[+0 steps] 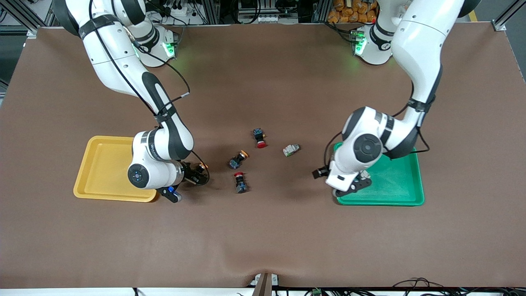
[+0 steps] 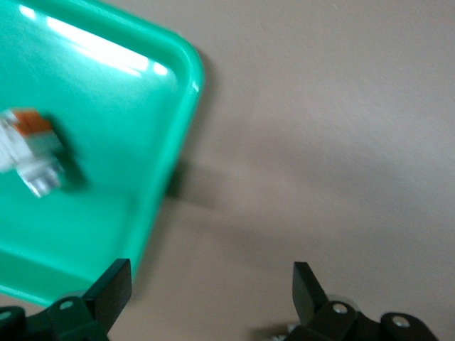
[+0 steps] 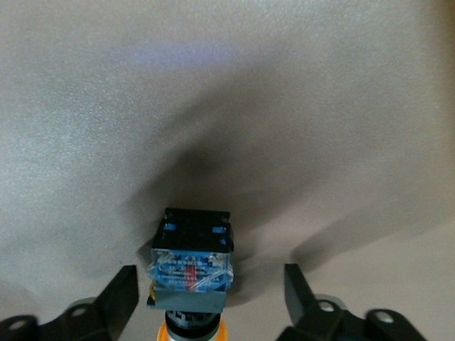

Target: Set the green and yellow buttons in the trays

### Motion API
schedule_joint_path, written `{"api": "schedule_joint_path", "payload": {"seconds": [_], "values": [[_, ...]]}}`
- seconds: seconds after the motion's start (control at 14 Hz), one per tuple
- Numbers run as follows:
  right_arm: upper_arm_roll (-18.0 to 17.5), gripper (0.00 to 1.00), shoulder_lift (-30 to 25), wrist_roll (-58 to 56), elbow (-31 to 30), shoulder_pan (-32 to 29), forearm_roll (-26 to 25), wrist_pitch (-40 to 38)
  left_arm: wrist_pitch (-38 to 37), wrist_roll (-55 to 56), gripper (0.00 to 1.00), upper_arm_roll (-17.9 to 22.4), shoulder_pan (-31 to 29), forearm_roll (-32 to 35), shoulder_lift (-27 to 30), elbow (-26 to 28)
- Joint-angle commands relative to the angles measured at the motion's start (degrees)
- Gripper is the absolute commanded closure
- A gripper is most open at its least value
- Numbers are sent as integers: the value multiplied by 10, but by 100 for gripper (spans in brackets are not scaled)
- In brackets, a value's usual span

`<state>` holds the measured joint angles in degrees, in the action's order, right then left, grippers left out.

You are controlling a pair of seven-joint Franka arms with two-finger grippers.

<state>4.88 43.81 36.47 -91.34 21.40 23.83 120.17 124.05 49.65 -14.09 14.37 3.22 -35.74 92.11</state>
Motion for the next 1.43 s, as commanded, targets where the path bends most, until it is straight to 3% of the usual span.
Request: {"api": "schedule_joint_path", "payload": {"seconds": [0.0, 0.36, 0.57, 0.86, 1.14, 1.36], "values": [[3, 91, -17, -2, -11, 0, 33, -3, 9, 61, 0, -27, 6, 5, -2, -1], [4, 91, -36, -10, -5, -14, 34, -5, 23, 84, 0, -28, 52, 2, -24, 4], [7, 89, -48, -83, 2, -46, 31, -8, 50, 107, 0, -28, 75, -1, -43, 6], [16, 87, -63, -245, 59, -142, 3, -97, 53, 108, 0, -27, 82, 5, -50, 21], [16, 83, -58, -372, 57, -214, 1, -130, 72, 109, 0, -27, 77, 6, -48, 46], [17, 82, -59, -458, 61, -290, -18, -200, 83, 111, 0, -27, 81, -1, -50, 46]]}}
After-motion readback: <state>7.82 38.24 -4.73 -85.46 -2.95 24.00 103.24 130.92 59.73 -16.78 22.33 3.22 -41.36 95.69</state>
